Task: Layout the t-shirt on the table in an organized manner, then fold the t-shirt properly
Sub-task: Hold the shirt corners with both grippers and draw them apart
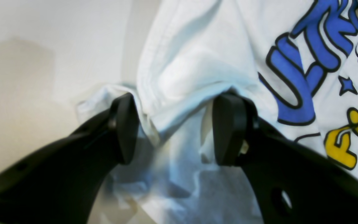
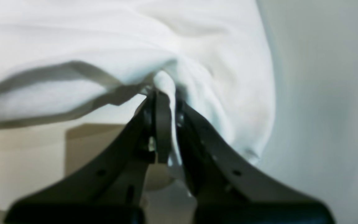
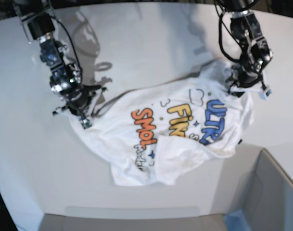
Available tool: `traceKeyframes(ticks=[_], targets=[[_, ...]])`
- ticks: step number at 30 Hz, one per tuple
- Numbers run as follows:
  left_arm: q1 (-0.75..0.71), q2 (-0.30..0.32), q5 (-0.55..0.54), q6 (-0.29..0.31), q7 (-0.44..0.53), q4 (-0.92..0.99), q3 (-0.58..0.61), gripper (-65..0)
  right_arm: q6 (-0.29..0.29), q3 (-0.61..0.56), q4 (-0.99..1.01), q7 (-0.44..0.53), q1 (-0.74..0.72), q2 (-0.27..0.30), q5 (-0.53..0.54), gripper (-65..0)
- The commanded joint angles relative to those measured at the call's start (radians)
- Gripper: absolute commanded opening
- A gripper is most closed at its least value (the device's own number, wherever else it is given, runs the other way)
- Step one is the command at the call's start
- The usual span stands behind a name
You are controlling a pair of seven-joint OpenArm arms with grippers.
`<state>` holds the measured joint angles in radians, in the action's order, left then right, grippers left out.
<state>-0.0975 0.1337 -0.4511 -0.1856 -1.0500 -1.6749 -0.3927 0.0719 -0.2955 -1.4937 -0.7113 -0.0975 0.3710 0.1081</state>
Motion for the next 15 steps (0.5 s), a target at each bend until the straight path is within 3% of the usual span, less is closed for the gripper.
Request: traceKeyframes(ticks=[1, 8, 15], targets=[[-0.009, 0.004, 0.010, -0.012, -0.026, -0.008, -0.002, -28.8, -0.005, 0.002, -0.048, -0.003, 0.020, 0.006, 0.006, -65.0], [-0.173, 0.004, 0.010, -0.012, -0.028, -0.236, -0.004, -33.3, -0.005, 0.005, -0.319, -0.003, 0.247, 0.049, 0.008, -65.0], [-0.199, 0.001, 0.010, -0.012, -0.028, -0.287, -0.004, -33.5, -0.005, 0.061, -0.339, 0.002, 0.318, 0.047, 0.006, -65.0]])
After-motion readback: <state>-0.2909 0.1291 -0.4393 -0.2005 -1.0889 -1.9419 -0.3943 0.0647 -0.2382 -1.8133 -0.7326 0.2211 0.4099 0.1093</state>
